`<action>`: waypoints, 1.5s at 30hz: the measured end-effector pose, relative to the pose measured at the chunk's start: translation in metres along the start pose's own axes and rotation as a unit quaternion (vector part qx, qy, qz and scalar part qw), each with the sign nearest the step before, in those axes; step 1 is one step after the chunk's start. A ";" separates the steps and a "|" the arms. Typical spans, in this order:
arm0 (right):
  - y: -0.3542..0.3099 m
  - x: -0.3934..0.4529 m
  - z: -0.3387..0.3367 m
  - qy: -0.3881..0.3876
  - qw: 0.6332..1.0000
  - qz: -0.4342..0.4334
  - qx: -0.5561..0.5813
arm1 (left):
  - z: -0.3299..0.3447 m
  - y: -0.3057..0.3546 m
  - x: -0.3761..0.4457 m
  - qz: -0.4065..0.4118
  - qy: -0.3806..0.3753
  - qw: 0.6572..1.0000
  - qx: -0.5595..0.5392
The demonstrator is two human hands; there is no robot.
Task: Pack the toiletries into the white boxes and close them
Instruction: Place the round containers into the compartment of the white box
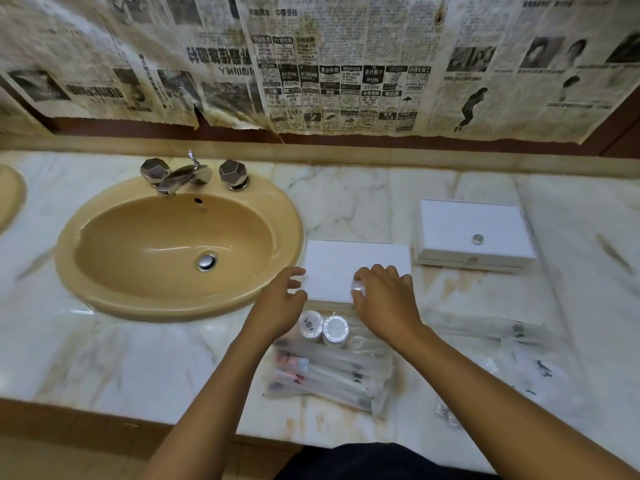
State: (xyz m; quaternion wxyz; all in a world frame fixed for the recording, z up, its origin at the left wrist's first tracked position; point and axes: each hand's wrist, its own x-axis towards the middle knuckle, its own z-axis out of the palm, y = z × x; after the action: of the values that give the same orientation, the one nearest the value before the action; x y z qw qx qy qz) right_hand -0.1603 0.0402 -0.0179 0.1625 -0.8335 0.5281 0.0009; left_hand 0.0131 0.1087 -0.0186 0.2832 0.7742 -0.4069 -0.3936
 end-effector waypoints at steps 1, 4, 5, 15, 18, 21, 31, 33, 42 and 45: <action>0.000 0.002 -0.002 -0.006 1.000 -0.006 -0.002 | -0.002 -0.001 0.001 0.008 0.003 1.000 0.000; 0.000 0.010 -0.015 -0.010 1.000 -0.016 0.020 | -0.010 -0.003 0.006 0.042 0.009 0.999 0.003; 0.000 0.013 -0.021 -0.007 0.999 -0.015 0.037 | -0.013 -0.003 0.009 0.057 0.003 0.998 0.008; -0.009 0.034 -0.069 0.099 0.992 -0.010 0.084 | -0.017 0.018 0.042 0.157 0.077 0.984 -0.040; -0.015 0.019 -0.067 0.208 0.961 -0.076 0.167 | -0.018 0.028 0.055 0.169 0.103 0.979 -0.047; -0.019 0.002 -0.055 0.171 0.953 -0.113 0.225 | -0.017 0.041 0.065 0.170 0.127 0.976 -0.051; -0.011 -0.020 -0.011 -0.013 0.976 -0.067 0.205 | -0.009 0.052 0.087 0.183 0.095 0.978 -0.026; -0.009 -0.022 -0.008 -0.019 0.977 -0.062 0.204 | -0.009 0.051 0.084 0.182 0.094 0.979 -0.017; -0.009 -0.029 0.000 -0.045 0.980 -0.064 0.181 | -0.004 0.029 0.057 0.128 0.089 0.987 -0.026; -0.010 -0.031 0.005 -0.050 0.982 -0.080 0.164 | 0.006 0.003 0.045 0.111 0.062 0.992 -0.017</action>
State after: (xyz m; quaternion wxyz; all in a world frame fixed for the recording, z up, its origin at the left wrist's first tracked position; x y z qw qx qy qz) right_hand -0.1641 0.0727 -0.0149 0.3230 -0.8340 0.4436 -0.0570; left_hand 0.0230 0.0682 -0.0362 0.3629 0.7421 -0.4654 -0.3177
